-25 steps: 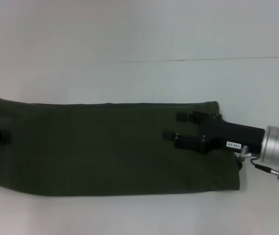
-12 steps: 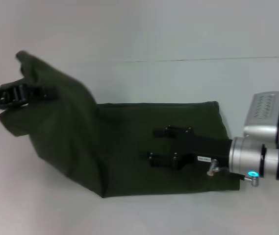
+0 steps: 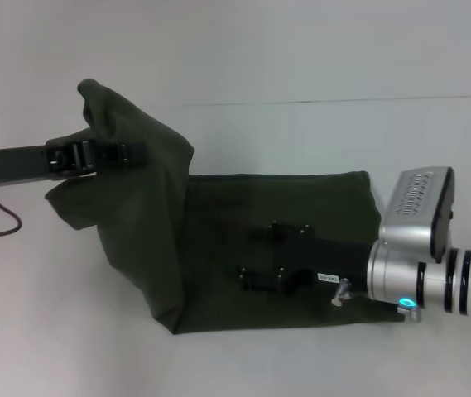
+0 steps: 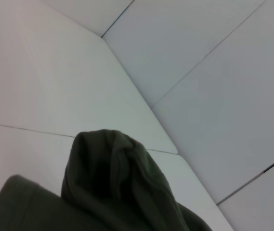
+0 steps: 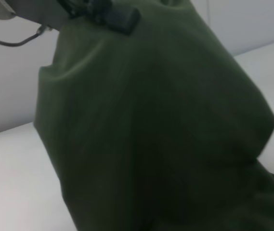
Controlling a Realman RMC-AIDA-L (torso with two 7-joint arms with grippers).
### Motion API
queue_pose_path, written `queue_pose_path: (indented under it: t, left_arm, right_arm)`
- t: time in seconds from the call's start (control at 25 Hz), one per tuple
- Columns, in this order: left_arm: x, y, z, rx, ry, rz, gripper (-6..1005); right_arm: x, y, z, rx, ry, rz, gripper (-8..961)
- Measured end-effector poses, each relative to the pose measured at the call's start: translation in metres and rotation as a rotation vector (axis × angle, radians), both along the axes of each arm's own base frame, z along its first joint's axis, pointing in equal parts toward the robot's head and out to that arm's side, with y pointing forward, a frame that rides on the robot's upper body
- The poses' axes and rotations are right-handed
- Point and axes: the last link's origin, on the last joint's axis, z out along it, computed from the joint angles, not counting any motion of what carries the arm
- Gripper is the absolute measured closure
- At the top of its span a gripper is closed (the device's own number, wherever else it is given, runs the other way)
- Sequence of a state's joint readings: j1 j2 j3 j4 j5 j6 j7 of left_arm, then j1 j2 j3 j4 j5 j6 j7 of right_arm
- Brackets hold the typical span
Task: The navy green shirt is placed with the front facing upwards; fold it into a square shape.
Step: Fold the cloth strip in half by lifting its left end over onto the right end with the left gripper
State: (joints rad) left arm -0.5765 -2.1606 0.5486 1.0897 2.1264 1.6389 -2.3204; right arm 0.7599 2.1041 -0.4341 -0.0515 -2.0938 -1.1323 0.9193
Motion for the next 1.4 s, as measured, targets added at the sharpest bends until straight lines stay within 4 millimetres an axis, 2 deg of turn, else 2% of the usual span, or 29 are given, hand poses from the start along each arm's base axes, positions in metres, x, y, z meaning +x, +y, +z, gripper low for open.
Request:
queue_pose_path:
  t: [0.32,0.76,0.96,1.08,1.4]
  left_arm:
    - [0.013,0.015,-0.027,-0.031,-0.018,0.007,880]
    - [0.030,0.033,-0.069,-0.051,-0.010,0.025,876]
    - [0.041,0.038,-0.091,-0.060,0.017,0.015,870]
    - [0.045,0.038,-0.101,-0.071,0.022,0.011,866]
    - [0.061,0.038,-0.120,-0.087,0.006,-0.005,857]
  right_arm:
    - [0.025,-0.008,0.020,0.039,0.023,-0.055,134]
    - [0.077,-0.036,0.086,0.181,0.099,-0.149,134]
    - [0.098,-0.047,0.110,0.258,0.100,-0.214,134]
    - [0.104,-0.050,0.117,0.291,0.105,-0.238,134]
    - [0.109,-0.051,0.117,0.302,0.095,-0.261,134]
